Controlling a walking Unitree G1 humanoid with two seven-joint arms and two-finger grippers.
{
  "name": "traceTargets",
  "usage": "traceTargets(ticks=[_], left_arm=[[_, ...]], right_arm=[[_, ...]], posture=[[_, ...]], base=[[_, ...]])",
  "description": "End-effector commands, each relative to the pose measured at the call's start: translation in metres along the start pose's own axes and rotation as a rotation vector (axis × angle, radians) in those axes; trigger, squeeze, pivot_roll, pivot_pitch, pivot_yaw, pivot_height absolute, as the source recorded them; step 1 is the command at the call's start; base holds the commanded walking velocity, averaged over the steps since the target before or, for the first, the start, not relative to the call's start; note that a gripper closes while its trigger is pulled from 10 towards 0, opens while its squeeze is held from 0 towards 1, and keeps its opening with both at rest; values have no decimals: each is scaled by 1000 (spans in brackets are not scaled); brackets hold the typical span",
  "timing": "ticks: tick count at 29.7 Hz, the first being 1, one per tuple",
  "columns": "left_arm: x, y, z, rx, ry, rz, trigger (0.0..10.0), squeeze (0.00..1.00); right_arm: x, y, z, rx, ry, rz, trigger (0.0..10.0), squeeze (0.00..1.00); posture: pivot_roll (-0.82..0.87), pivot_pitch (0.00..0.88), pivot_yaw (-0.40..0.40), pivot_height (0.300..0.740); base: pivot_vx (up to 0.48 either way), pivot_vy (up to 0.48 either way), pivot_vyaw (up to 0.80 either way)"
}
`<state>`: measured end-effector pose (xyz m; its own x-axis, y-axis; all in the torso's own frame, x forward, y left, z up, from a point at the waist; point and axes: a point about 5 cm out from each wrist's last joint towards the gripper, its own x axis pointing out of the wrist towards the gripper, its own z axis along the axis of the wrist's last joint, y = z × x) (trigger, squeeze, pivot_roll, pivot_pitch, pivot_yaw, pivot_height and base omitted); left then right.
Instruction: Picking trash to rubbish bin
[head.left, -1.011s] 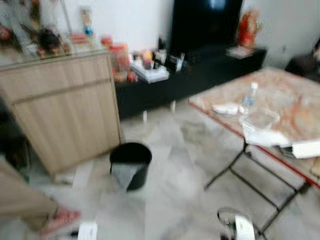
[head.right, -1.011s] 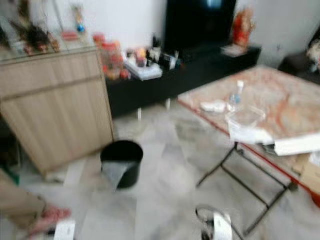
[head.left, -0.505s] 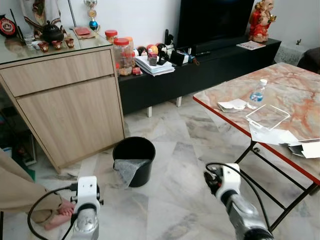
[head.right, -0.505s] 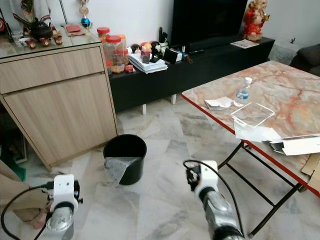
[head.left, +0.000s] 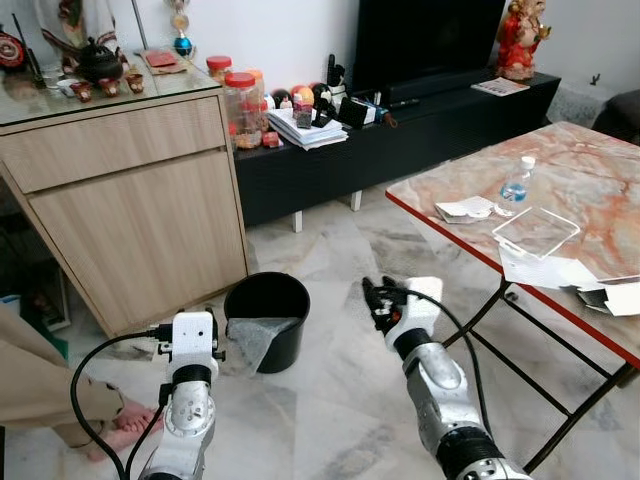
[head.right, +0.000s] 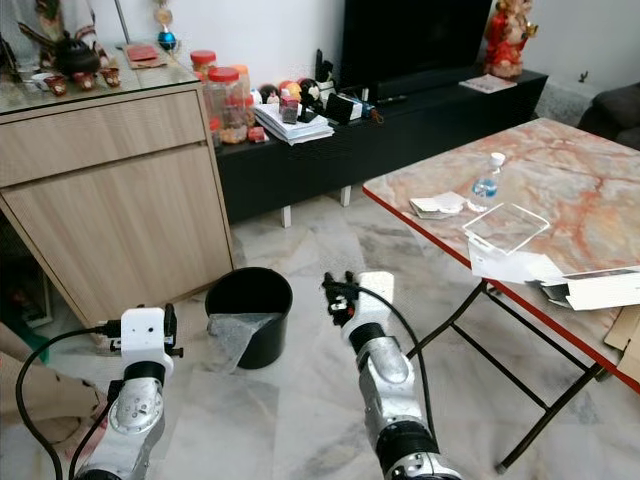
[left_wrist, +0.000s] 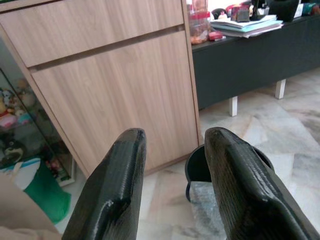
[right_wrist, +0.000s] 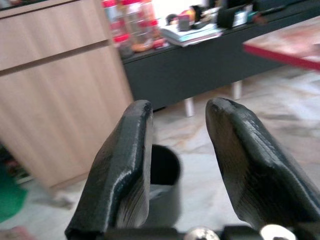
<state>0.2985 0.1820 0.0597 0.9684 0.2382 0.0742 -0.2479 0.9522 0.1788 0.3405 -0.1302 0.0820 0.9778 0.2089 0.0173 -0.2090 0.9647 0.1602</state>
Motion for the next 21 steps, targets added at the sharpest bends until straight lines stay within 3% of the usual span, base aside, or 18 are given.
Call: traceTargets(ticks=[1, 6, 11, 14, 21], left_arm=[[5, 1, 4, 16, -10, 2, 10000, 0], [16, 2, 10, 7, 2, 4, 10000, 0], [18, -4, 12, 3, -6, -29, 10000, 0], [18, -14, 14, -7, -11, -92, 10000, 0], [23, -17, 21, -12, -30, -99, 10000, 0]], right_arm=[[4, -3, 9, 5, -35, -25, 10000, 0], [5, -3, 11, 9, -37, -39, 10000, 0], [6, -6, 11, 13, -29, -64, 10000, 0], [9, -7, 12, 8, -18, -70, 10000, 0], [11, -4, 13, 5, -13, -65, 10000, 0]], posture=[[-52, 0, -28, 740], [-51, 0, -26, 740], [-47, 0, -24, 740], [-38, 0, -28, 740], [-33, 0, -31, 740]], base=[[0, 0, 0], [0, 0, 0], [0, 0, 0], [0, 0, -800], [0, 0, -800]])
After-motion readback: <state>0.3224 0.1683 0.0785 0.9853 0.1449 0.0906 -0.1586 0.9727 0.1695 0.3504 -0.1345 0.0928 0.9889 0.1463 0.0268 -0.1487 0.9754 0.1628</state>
